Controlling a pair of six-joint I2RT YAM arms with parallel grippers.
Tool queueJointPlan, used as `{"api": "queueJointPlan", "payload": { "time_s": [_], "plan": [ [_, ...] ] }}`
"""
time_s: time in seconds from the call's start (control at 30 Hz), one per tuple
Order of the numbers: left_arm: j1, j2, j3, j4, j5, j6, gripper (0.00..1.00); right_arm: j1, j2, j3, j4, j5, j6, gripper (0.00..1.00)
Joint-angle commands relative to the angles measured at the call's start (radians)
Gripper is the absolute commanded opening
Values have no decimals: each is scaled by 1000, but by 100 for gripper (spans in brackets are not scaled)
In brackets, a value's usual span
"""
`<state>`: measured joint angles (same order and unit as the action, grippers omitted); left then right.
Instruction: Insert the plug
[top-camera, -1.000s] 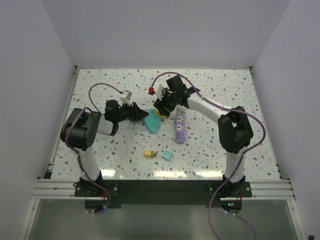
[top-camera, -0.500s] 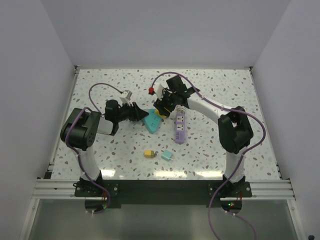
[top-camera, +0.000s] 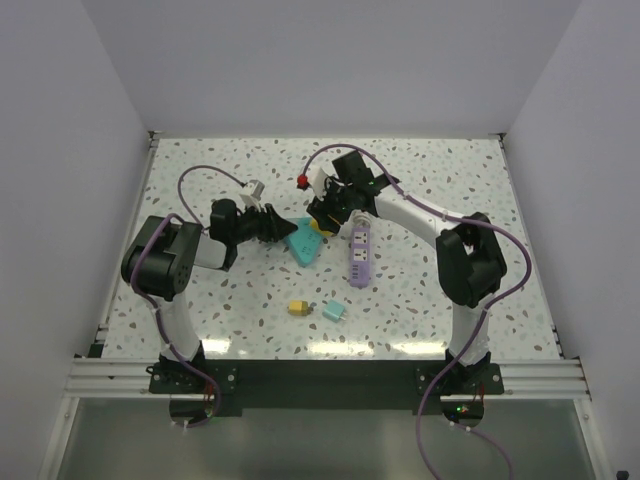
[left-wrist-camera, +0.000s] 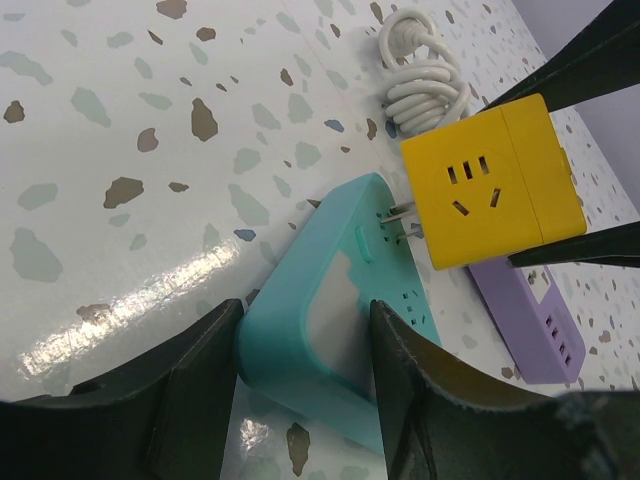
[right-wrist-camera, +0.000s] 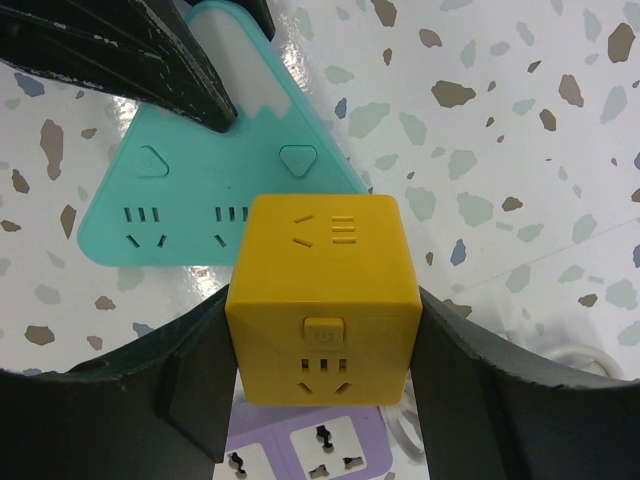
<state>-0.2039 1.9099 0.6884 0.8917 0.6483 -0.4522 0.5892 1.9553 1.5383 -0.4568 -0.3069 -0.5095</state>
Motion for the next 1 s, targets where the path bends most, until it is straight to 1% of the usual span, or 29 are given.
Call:
{"api": "queueJointPlan", "payload": {
  "time_s": [0.0, 0.47, 0.67, 0.97],
  "plan": [
    [-9, 31, 10, -66, 2, 96, 0, 21, -15, -14, -42, -38, 16, 0],
    [-9, 32, 10, -68, 5, 96, 0, 24, -9, -12, -51, -28, 19, 0],
    [-9, 49, 22, -74, 13, 98, 0, 24, 48, 52, -69, -18, 9, 0],
    [-20, 57, 39, -99, -4, 115, 0, 27, 109, 69, -39, -20, 22, 0]
  ]
}}
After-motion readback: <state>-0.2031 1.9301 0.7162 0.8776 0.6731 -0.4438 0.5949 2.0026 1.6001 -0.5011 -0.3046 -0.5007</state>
